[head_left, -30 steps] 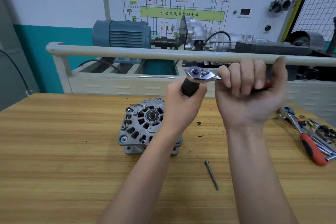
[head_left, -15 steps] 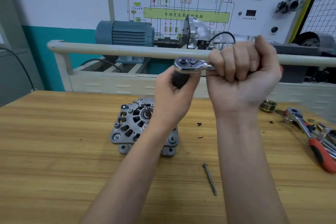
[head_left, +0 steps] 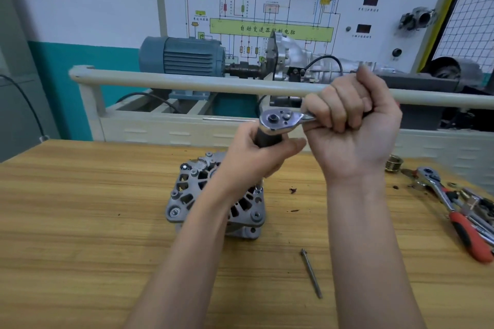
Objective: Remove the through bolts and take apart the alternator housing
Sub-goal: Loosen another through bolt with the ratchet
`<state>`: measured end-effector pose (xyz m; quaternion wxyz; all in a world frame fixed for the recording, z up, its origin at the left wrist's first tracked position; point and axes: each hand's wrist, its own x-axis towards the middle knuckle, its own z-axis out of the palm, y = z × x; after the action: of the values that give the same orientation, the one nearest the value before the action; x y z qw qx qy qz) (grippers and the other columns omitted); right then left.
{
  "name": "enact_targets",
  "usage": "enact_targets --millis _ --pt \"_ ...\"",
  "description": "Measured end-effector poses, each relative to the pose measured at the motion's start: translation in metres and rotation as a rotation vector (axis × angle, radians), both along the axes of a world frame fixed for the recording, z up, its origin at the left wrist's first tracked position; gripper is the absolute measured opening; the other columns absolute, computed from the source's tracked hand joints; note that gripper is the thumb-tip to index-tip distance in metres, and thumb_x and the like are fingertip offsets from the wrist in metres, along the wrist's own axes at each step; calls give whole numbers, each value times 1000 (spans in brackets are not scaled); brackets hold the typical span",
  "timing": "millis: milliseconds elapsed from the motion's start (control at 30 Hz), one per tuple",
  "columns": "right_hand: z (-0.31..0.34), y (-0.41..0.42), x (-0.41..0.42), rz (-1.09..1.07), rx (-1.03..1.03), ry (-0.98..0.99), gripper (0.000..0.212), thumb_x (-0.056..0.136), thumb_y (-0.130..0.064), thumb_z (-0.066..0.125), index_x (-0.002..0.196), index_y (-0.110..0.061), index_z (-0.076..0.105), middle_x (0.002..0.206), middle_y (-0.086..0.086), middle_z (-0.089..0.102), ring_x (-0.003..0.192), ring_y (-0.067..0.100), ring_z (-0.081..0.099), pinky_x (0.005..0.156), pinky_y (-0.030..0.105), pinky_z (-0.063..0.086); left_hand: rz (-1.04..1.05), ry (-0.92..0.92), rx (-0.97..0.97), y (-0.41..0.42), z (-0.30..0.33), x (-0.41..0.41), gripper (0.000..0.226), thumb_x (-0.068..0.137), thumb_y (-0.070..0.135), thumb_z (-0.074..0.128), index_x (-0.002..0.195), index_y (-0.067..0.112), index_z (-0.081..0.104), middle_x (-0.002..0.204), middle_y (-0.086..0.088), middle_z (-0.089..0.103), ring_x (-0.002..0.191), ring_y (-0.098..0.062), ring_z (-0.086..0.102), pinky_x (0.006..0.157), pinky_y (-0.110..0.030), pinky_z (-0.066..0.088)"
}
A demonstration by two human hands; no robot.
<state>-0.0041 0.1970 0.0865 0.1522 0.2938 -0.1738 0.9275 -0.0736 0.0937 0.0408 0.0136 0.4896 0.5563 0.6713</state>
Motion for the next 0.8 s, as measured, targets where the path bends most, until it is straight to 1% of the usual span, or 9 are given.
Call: enact_targets --millis 100,167,233,300,400,500,600,667,800 --pt "3 2 -2 56 -49 23 44 90 -15 38 48 -21 29 42 -7 16 38 9 12 42 22 18 9 17 32 8 -2 3 33 82 9 59 55 9 41 48 5 34 43 -9 29 45 -22 25" --pt "3 -3 0 -50 -103 19 46 89 -15 39 44 -19 31 40 -6 15 38 9 11 40 21 19 41 32 90 11 -1 3 33 85 8 57 57 7 38 51 3 32 46 -10 28 46 -24 24" --pt "1 -14 5 -250 -121 3 46 87 -16 40 42 -16 32 36 -5 18 37 9 10 38 21 20 191 -10 199 17 -5 6 34 82 9 58 57 13 36 51 8 32 49 -9 28 47 -25 23" --pt "-4 -26 12 -436 -104 9 45 85 -17 41 41 -17 32 34 -4 22 35 10 13 37 22 22 435 -66 345 27 -6 17 37 79 14 61 55 23 33 48 13 34 49 -3 27 47 -19 24" --pt "-6 -36 20 -531 -85 -9 42 81 -17 42 41 -17 32 35 -4 22 34 10 15 37 23 23 554 -128 474 37 -11 26 39 77 15 63 57 33 35 47 17 39 49 -1 30 48 -13 26" --pt "-4 -25 21 -462 -65 -44 43 82 -16 43 41 -17 32 35 -4 22 35 10 13 37 22 21 473 -102 382 32 -12 27 34 75 11 62 55 26 39 49 13 38 51 -3 29 48 -22 27" --pt "-1 -10 15 -262 -28 -60 45 88 -15 40 43 -17 32 37 -4 20 37 9 12 39 22 20 180 13 140 13 -4 14 32 77 8 64 54 -1 43 47 -7 39 47 -12 36 49 -24 30" --pt "0 -2 8 -70 -30 -30 43 90 -15 38 49 -20 29 41 -5 17 38 10 12 41 23 19 9 80 -30 0 1 5 33 79 8 66 55 -3 46 45 -7 45 42 -11 41 49 -20 35" --pt "-2 7 -3 85 -13 7 40 91 -16 36 53 -21 27 43 -5 18 39 11 14 45 23 17 41 4 -144 2 3 4 31 72 11 64 51 2 44 43 -5 40 41 -16 36 47 -22 32"
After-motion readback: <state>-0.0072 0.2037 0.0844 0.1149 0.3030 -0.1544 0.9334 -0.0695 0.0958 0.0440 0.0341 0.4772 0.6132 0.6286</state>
